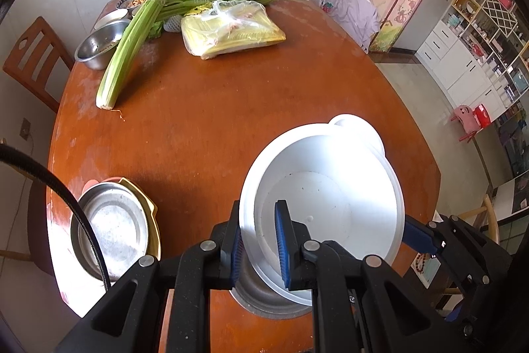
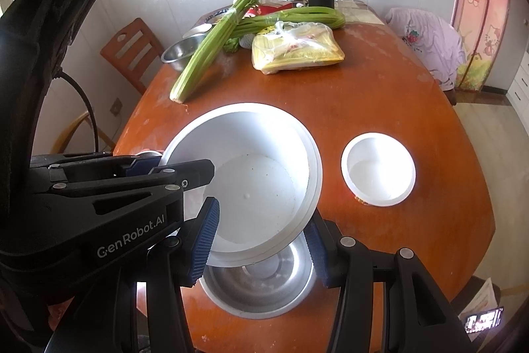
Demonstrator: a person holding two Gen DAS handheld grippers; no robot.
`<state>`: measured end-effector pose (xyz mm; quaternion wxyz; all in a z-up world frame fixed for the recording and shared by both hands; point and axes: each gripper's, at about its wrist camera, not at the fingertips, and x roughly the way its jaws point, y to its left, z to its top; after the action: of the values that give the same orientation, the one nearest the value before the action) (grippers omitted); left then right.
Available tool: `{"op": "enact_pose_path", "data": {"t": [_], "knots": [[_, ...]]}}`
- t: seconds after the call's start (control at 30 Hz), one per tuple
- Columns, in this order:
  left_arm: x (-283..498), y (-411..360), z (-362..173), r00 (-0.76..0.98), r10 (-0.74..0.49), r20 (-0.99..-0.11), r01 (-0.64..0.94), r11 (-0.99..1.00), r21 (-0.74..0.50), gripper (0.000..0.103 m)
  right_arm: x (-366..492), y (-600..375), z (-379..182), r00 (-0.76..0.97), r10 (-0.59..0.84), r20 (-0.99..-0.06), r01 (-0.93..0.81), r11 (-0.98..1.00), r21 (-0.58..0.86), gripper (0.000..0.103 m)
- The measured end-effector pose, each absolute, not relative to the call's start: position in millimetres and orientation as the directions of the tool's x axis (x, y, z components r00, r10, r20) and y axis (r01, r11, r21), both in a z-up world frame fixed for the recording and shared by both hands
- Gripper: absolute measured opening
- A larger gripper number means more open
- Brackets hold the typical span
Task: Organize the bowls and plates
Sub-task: 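Lift the large white bowl with the left gripper above the steel bowl, then lower the large white bowl into the steel bowl with the left gripper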
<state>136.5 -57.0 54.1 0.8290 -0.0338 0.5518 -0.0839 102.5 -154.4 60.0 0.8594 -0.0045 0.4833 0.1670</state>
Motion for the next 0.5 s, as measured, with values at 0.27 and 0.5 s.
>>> {"op": "enact_pose_path", "data": {"t": [0.27,0.5], "knots": [[129,-61,46,0.360,-0.179,-0.916,0.113,0.983,-0.148,0.017,96,-158,52,0.464,0.277,-0.841,-0.273,0.948,0.162,0.054],[123,-65,31,0.325,-0.170,-0.930,0.110,0.984,-0.141,0.017,90,-160,36,0.436,0.267,-0.859,-0.264,0.951,0.162,0.054]]}}
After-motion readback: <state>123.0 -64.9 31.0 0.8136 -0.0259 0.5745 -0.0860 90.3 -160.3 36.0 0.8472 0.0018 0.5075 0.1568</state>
